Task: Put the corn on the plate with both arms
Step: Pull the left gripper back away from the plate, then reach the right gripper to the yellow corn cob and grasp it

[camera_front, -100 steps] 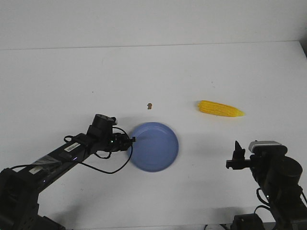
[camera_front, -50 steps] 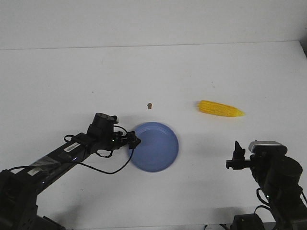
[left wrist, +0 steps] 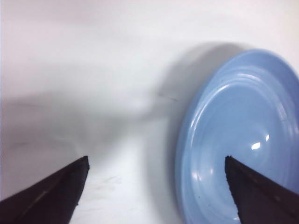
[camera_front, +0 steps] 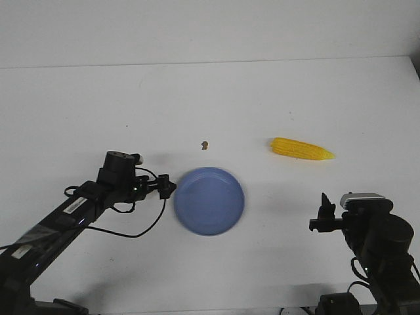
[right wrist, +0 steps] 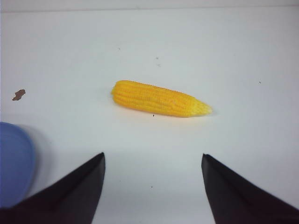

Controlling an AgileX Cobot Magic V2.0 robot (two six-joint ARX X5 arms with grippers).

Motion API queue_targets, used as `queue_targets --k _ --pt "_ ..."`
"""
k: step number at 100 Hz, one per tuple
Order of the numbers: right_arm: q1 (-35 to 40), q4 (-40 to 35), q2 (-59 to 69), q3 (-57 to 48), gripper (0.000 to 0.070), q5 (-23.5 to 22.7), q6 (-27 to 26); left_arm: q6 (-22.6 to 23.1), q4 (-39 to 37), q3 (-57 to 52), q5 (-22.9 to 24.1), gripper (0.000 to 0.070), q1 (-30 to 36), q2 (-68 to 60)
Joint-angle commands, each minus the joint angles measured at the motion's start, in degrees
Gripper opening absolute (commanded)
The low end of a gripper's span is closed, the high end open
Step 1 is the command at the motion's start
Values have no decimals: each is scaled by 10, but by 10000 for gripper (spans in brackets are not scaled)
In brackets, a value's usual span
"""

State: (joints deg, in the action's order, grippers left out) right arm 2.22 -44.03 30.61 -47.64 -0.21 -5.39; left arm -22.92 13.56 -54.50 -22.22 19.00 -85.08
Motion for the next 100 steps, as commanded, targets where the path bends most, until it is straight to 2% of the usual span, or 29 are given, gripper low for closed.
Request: queue_targets --k 1,7,28,36,58,72,93,100 --pt "1 7 2 -10 435 0 -5 51 9 -5 2 606 -12 23" --pt "1 7 2 -10 435 0 -5 74 24 -5 4 641 -30 49" --pt "1 7 2 -10 434 0 -5 172 89 -5 46 644 -96 137" --pt "1 7 2 -10 435 0 -5 187 100 -5 69 678 -110 161" --pt "1 7 2 -10 434 0 -5 266 122 -5 94 679 -130 208" --pt "1 8 2 -10 435 0 -4 278 123 -5 124 679 -130 214" --pt "1 8 2 -10 435 0 -3 280 123 -5 124 678 -130 214" --pt "1 14 5 -10 434 0 15 279 123 -5 124 679 -130 214"
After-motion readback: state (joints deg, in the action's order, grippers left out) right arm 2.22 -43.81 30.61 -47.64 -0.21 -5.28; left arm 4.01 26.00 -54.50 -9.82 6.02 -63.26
